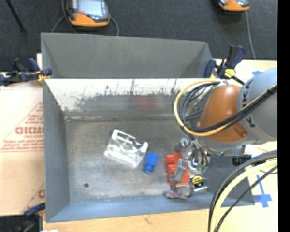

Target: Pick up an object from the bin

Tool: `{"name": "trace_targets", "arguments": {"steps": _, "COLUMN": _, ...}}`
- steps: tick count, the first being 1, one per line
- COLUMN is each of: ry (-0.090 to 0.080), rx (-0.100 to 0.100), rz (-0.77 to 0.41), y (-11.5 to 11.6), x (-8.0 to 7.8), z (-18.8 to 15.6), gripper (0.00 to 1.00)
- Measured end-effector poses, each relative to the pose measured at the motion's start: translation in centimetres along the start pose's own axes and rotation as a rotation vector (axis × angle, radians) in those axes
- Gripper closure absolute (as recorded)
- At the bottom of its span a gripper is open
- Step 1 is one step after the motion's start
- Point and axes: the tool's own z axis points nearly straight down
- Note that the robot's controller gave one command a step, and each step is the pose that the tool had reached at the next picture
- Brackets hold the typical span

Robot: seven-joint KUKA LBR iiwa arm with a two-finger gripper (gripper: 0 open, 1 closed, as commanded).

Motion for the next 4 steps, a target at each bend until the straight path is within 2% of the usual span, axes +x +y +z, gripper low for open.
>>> {"name": "trace_targets", "arguments": {"steps": 1, "ry": 0.000, "rx": 0.000, "rz": 0.159, "y": -0.5, "x": -0.3, "z": 0.1, "gripper": 0.00}}
{"name": "trace_targets", "arguments": {"steps": 2, "ry": 0.004, "rx": 0.002, "rz": 0.509, "y": -0.2, "x": -0.2, "z": 3.1, "gripper": 0.00}}
{"name": "trace_targets", "arguments": {"steps": 3, "ry": 0.003, "rx": 0.003, "rz": 0.155, "y": 0.1, "x": 1.2, "z": 3.1, "gripper": 0.00}}
{"name": "trace_targets", "arguments": {"steps": 4, "ry": 0.003, "rx": 0.002, "rz": 0.154, "y": 0.2, "x": 1.2, "z": 3.1, "gripper": 1.00}}
